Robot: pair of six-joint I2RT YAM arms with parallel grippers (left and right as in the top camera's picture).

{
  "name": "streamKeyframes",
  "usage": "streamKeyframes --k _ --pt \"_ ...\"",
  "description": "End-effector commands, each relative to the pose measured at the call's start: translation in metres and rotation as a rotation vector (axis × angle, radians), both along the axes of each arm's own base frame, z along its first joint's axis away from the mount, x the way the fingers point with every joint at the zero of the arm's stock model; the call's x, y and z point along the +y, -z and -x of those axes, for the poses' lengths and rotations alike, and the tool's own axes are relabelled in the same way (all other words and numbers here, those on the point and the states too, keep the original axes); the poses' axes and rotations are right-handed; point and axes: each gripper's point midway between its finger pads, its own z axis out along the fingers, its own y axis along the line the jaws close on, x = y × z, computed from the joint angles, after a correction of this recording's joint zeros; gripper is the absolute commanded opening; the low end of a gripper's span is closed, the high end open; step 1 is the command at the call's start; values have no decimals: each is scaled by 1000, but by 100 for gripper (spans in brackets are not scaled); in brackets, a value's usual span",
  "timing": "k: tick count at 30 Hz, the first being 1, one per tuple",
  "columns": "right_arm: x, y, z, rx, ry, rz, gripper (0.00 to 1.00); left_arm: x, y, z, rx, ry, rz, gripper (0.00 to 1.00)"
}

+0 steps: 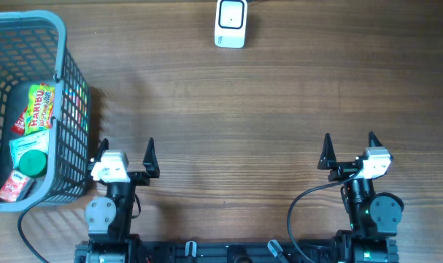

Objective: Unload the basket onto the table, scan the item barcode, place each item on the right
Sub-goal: 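Raise the left gripper from rest toward the basket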

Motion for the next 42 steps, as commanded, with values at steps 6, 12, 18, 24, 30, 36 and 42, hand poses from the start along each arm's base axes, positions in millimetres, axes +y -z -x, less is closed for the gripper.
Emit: streamKeyframes --k 6,12,18,24,30,36,42 --pt "-1 -1 0 -5 9 12 100 -22 -1 1 -15 130 2 100" --pt "-1 -1 0 -5 10 12 100 -21 -1 1 -18 128 0 100" --pt "-1 -1 0 -5 9 12 100 -24 -1 2 -18 141 3 100" --pt "-1 -1 0 -5 9 12 99 -33 -6 4 -23 198 6 100" --pt "-1 -1 0 -5 9 12 100 -37 -22 13 6 223 11 100" --pt "-1 -1 0 -5 10 12 100 -37 -45 19 -15 223 11 100" --pt "-1 -1 0 -5 9 12 100 -38 -69 15 18 223 42 100"
